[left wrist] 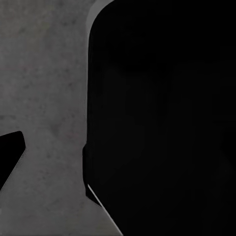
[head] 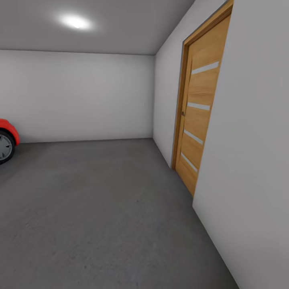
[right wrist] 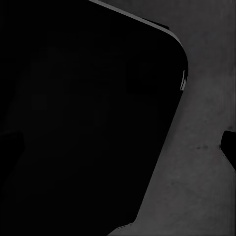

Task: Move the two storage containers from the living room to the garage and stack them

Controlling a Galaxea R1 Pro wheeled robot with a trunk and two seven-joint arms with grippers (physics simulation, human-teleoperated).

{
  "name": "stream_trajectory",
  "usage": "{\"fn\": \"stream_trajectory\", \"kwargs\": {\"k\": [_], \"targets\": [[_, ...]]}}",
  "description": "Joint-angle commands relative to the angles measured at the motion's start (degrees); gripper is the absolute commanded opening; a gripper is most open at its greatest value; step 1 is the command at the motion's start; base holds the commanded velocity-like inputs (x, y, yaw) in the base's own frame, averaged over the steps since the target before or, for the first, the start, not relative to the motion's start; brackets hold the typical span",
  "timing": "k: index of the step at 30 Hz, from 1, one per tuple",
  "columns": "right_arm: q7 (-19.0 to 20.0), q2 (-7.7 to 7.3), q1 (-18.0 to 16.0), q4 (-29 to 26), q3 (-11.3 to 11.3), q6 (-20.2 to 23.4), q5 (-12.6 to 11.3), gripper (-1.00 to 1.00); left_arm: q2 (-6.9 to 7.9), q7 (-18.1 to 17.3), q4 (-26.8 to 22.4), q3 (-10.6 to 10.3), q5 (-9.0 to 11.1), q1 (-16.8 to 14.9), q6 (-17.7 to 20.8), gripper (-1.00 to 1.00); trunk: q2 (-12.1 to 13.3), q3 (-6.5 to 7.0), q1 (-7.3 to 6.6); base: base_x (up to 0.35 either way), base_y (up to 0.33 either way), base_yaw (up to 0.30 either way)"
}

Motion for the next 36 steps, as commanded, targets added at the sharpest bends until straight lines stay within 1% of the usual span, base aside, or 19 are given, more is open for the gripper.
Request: {"fn": "stream_trajectory", "kwargs": {"k": [1, 36], "targets": [[0.0, 0.00, 0.0, 0.0, 0.5, -0.2, -0.6, 1.00, 0.02, 0.1, -0.1, 0.0, 0.4, 0.0, 0.0, 1.00, 0.0, -0.03, 0.04, 0.325, 0.000, 0.000], [0.0, 0.00, 0.0, 0.0, 0.5, -0.2, -0.6, 1.00, 0.09, 0.1, 0.0, 0.0, 0.7, 0.0, 0.0, 1.00, 0.0, -0.03, 0.04, 0.326, 0.000, 0.000]]}}
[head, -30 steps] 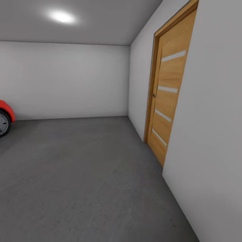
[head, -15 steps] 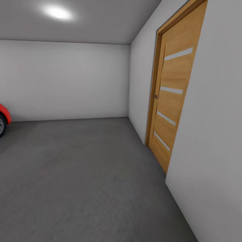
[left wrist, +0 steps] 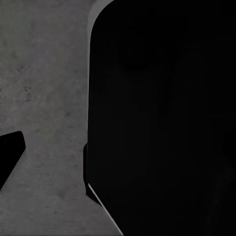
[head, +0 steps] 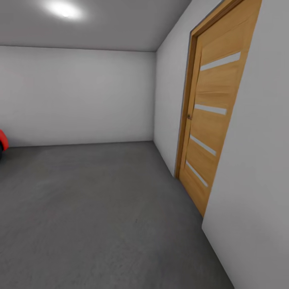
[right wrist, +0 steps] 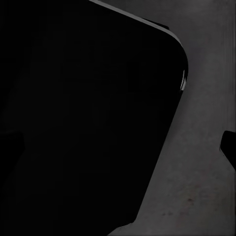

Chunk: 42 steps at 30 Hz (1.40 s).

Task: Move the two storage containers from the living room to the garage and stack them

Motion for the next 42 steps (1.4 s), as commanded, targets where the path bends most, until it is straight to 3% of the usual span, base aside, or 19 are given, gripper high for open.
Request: {"fn": "stream_trajectory", "kwargs": {"k": [1, 42], "targets": [[0.0, 0.00, 0.0, 0.0, 0.5, -0.2, -0.6, 1.00, 0.01, 0.1, -0.1, 0.0, 0.4, 0.0, 0.0, 1.00, 0.0, -0.03, 0.04, 0.328, 0.000, 0.000], [0.0, 0.00, 0.0, 0.0, 0.5, -0.2, -0.6, 1.00, 0.03, 0.1, -0.1, 0.0, 0.4, 0.0, 0.0, 1.00, 0.0, -0.03, 0.04, 0.328, 0.000, 0.000]]}}
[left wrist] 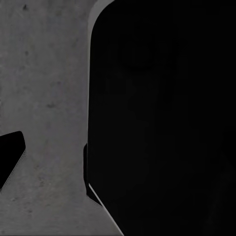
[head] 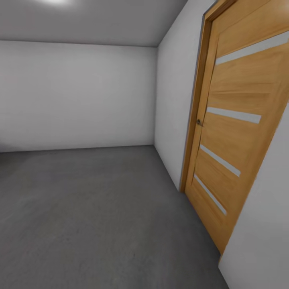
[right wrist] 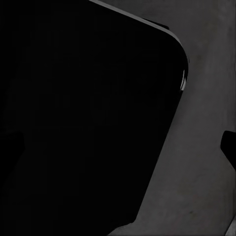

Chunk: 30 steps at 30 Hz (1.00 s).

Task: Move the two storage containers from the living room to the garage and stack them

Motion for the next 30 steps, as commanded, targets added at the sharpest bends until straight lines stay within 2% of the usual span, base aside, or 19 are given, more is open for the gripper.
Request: {"fn": "stream_trajectory", "kwargs": {"k": [1, 30], "targets": [[0.0, 0.00, 0.0, 0.0, 0.5, -0.2, -0.6, 1.00, -0.02, 0.1, -0.1, 0.0, 0.4, 0.0, 0.0, 1.00, 0.0, -0.03, 0.04, 0.329, 0.000, 0.000], [0.0, 0.00, 0.0, 0.0, 0.5, -0.3, -0.6, 1.00, -0.04, 0.1, -0.1, 0.0, 0.4, 0.0, 0.0, 1.00, 0.0, -0.03, 0.04, 0.329, 0.000, 0.000]]}}
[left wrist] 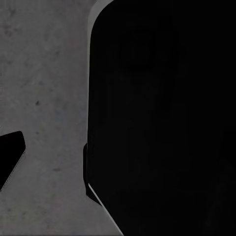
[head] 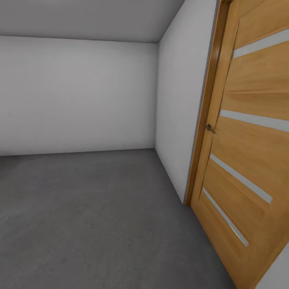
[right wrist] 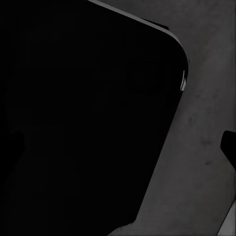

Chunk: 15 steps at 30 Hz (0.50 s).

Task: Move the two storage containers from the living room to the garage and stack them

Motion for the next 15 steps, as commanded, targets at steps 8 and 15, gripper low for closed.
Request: {"fn": "stream_trajectory", "kwargs": {"k": [8, 15], "targets": [[0.0, 0.00, 0.0, 0.0, 0.5, -0.2, -0.6, 1.00, 0.04, 0.1, -0.1, 0.0, 0.4, 0.0, 0.0, 1.00, 0.0, -0.03, 0.04, 0.329, 0.000, 0.000], [0.0, 0.00, 0.0, 0.0, 0.5, -0.2, -0.6, 1.00, 0.08, 0.1, -0.1, 0.0, 0.5, 0.0, 0.0, 1.00, 0.0, -0.03, 0.04, 0.329, 0.000, 0.000]]}}
